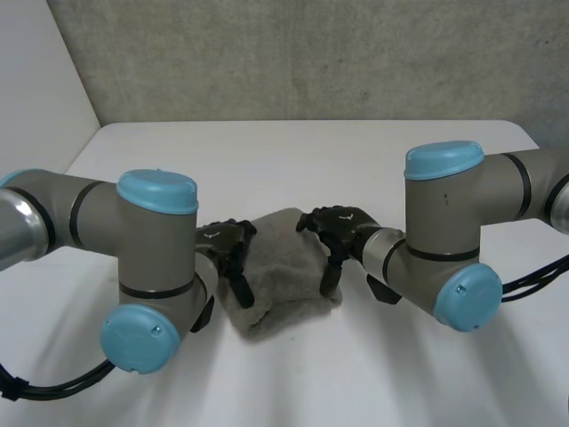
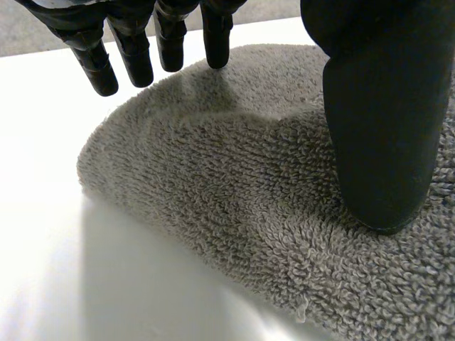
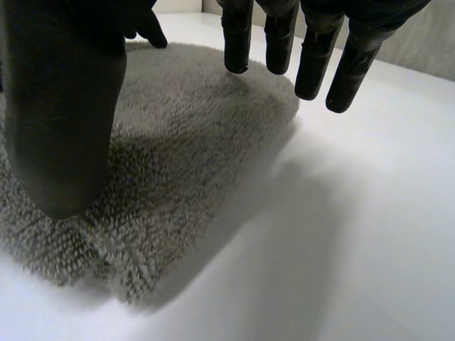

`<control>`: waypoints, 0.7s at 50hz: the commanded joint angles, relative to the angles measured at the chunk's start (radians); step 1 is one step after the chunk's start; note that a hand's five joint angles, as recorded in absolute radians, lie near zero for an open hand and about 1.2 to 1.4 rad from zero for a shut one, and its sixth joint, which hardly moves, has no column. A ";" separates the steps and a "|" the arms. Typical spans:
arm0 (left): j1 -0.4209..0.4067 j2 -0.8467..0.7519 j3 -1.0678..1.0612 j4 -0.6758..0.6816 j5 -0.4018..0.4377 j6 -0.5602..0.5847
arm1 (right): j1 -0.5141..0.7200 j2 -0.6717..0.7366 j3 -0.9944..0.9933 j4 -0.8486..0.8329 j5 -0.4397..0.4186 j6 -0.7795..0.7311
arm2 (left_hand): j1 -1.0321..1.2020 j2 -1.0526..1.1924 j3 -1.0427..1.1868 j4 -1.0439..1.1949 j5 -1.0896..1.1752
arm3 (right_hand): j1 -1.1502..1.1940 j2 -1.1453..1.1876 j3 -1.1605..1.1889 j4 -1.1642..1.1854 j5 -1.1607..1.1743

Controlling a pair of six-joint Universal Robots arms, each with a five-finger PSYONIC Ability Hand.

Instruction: Fold the towel.

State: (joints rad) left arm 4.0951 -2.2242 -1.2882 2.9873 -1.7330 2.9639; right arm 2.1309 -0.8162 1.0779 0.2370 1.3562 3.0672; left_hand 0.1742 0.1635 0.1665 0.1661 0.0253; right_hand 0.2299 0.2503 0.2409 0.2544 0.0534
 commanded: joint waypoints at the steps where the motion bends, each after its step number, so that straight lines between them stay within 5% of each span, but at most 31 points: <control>1: 0.004 0.040 -0.028 0.005 -0.002 0.004 | 0.014 -0.038 -0.001 -0.015 0.001 0.001 | 0.000 0.011 0.008 0.008 -0.025 | -0.055 -0.076 -0.066 -0.080 -0.053; 15: 0.021 0.100 -0.056 0.010 -0.006 -0.003 | 0.076 0.069 -0.182 0.015 -0.043 0.024 | 0.000 0.011 0.008 0.008 -0.025 | -0.055 -0.076 -0.066 -0.080 -0.053; 35: 0.019 0.020 -0.157 0.122 -0.025 0.018 | 0.064 0.164 -0.213 0.093 0.046 -0.174 | 0.004 0.015 0.012 0.012 -0.022 | -0.055 -0.076 -0.066 -0.080 -0.053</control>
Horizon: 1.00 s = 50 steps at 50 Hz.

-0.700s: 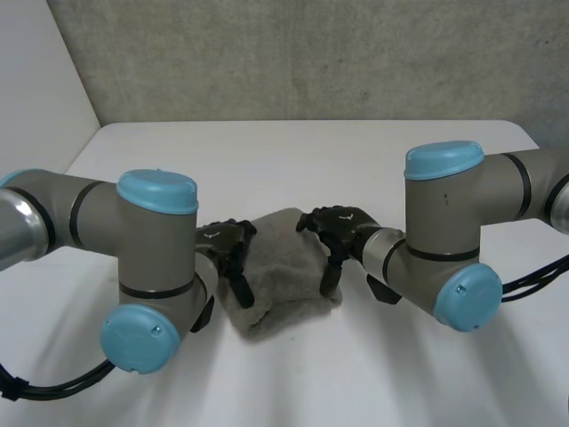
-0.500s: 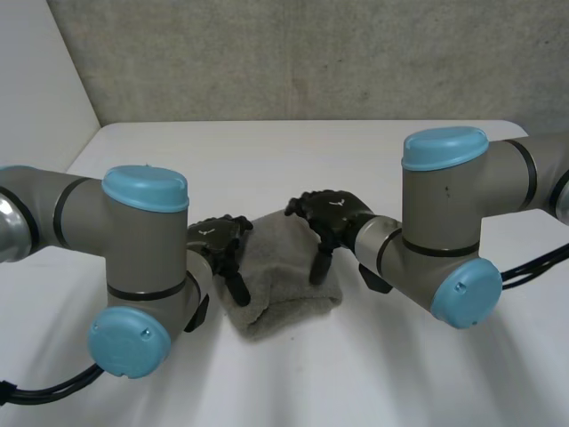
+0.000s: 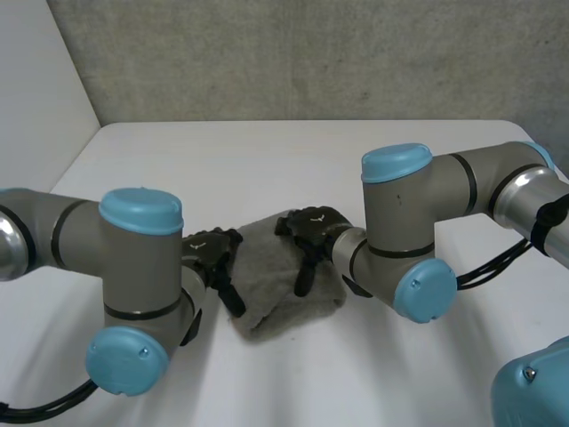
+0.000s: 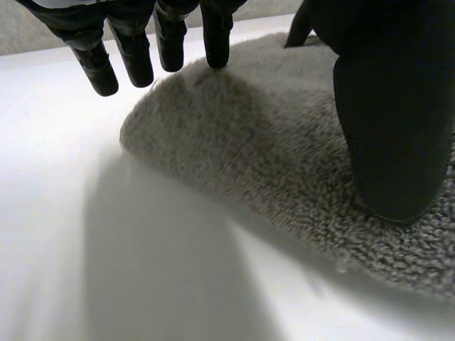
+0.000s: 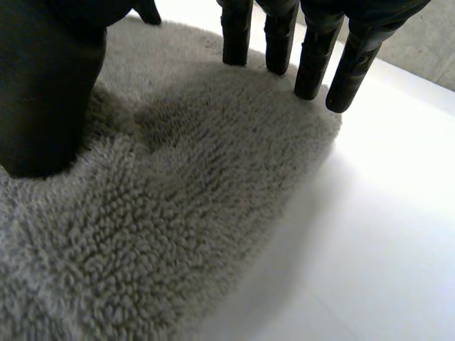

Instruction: Fold the towel.

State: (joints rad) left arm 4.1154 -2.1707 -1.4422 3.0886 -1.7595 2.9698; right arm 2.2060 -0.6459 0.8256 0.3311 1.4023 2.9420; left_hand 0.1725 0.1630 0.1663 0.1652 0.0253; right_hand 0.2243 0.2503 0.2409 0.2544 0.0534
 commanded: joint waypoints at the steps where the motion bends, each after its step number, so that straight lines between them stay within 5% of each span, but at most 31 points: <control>1: -0.001 -0.043 0.000 0.022 0.002 0.020 | -0.011 -0.006 0.047 -0.001 0.000 -0.049 | 0.006 0.015 0.012 0.013 -0.022 | -0.050 -0.076 -0.066 -0.080 -0.053; 10: -0.001 -0.037 0.020 0.025 -0.003 0.043 | -0.031 -0.040 0.072 -0.007 -0.009 -0.037 | 0.003 0.012 0.009 0.010 -0.025 | -0.050 -0.076 -0.066 -0.080 -0.053; 21: 0.006 0.210 0.117 0.004 -0.002 0.071 | -0.061 -0.310 0.098 -0.038 -0.045 0.141 | 0.002 0.012 0.008 0.009 -0.025 | -0.050 -0.076 -0.066 -0.080 -0.053; 27: 0.025 0.351 0.209 -0.102 0.002 0.071 | -0.123 -0.492 0.147 -0.046 0.055 0.169 | 0.002 0.012 0.008 0.009 -0.025 | -0.050 -0.076 -0.066 -0.080 -0.053; 34: 0.121 0.452 0.295 -0.266 0.017 0.072 | -0.213 -0.697 0.257 -0.049 0.285 0.082 | 0.002 0.012 0.008 0.009 -0.025 | -0.050 -0.076 -0.066 -0.080 -0.053; 50: 0.128 0.522 0.306 -0.315 0.017 0.074 | -0.246 -0.801 0.337 -0.037 0.284 0.023 | 0.002 0.012 0.008 0.009 -0.025 | -0.050 -0.076 -0.066 -0.080 -0.053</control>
State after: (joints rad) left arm 4.2524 -1.6486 -1.1285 2.7702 -1.7421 3.0435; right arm 1.9585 -1.4503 1.1610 0.2894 1.6935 2.9601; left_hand 0.1693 0.1629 0.1663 0.1651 0.0251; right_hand 0.1868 0.2366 0.2316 0.2544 0.0532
